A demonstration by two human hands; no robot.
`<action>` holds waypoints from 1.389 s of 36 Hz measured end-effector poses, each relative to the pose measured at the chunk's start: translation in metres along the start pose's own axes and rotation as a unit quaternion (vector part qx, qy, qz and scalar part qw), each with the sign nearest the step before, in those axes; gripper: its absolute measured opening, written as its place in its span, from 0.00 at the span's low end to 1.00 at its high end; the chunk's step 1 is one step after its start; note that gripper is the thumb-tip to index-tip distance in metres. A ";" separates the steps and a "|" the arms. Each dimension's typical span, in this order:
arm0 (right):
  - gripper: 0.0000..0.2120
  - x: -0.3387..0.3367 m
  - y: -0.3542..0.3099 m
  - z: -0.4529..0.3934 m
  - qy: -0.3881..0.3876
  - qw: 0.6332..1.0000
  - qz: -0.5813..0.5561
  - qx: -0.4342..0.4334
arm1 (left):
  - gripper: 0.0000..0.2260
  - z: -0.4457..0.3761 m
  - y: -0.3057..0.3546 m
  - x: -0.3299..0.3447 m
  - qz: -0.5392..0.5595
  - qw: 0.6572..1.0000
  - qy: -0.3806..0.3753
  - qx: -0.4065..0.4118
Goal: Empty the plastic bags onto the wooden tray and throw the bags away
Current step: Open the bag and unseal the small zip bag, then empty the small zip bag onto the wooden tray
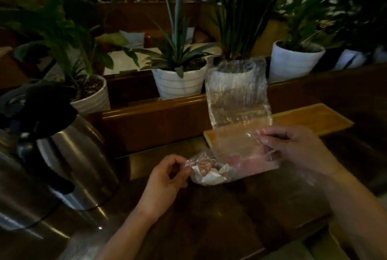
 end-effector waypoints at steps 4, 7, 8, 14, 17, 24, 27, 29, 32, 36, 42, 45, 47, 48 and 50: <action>0.08 -0.036 0.010 -0.002 0.034 0.999 0.008 0.000 | 0.05 -0.005 0.020 0.027 -0.014 0.999 -0.027 0.027; 0.08 -0.061 0.017 -0.005 0.046 0.998 0.021 -0.021 | 0.03 -0.007 0.032 0.054 -0.041 0.998 -0.022 0.049; 0.08 -0.069 0.020 -0.006 0.051 0.998 0.019 -0.025 | 0.03 -0.007 0.035 0.063 -0.040 0.998 -0.020 0.053; 0.08 -0.117 0.042 -0.022 0.064 0.998 0.006 -0.019 | 0.01 -0.006 0.050 0.130 0.018 1.000 0.006 0.015; 0.08 -0.145 0.056 -0.038 0.042 0.999 -0.005 -0.004 | 0.02 -0.008 0.053 0.166 0.028 0.999 0.022 -0.018; 0.12 -0.201 0.087 -0.089 0.014 1.000 -0.024 -0.001 | 0.04 -0.025 0.062 0.240 0.059 0.989 0.083 -0.108; 0.12 -0.220 0.098 -0.115 -0.009 0.999 -0.033 0.006 | 0.08 -0.035 0.067 0.267 0.077 0.987 0.089 -0.114; 0.12 -0.231 0.105 -0.132 -0.026 0.999 -0.040 0.011 | 0.13 -0.042 0.071 0.280 0.073 0.986 0.093 -0.116; 0.12 -0.241 0.113 -0.158 -0.039 0.998 -0.042 0.013 | 0.09 -0.053 0.077 0.297 0.079 0.984 0.094 -0.129; 0.12 -0.248 0.126 -0.187 -0.036 0.998 -0.051 0.008 | 0.14 -0.068 0.092 0.315 0.111 0.981 0.091 -0.130; 0.14 -0.255 0.138 -0.219 -0.018 0.999 -0.047 0.000 | 0.04 -0.107 0.107 0.325 0.061 0.986 0.108 -0.114; 0.14 -0.256 0.144 -0.231 -0.015 0.999 -0.047 0.005 | 0.05 -0.123 0.114 0.330 0.052 0.988 0.102 -0.104; 0.14 -0.257 0.148 -0.238 -0.008 0.999 -0.050 0.010 | 0.06 -0.133 0.118 0.334 0.051 0.989 0.091 -0.101; 0.14 -0.256 0.149 -0.241 -0.004 0.999 -0.051 0.013 | 0.06 -0.138 0.120 0.335 0.052 0.990 0.084 -0.102; 0.14 -0.255 0.153 -0.248 0.001 0.999 -0.046 0.018 | 0.07 -0.148 0.120 0.335 0.057 0.990 0.074 -0.110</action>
Point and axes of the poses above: each hand's wrist, its own z-axis away from the middle knuckle, its own x-axis out of the palm, y = z × x, the point moved 2 cm from there along -z, towards the middle knuckle, and after that the axes turned 12 degrees about y, right-handed, at the moved point
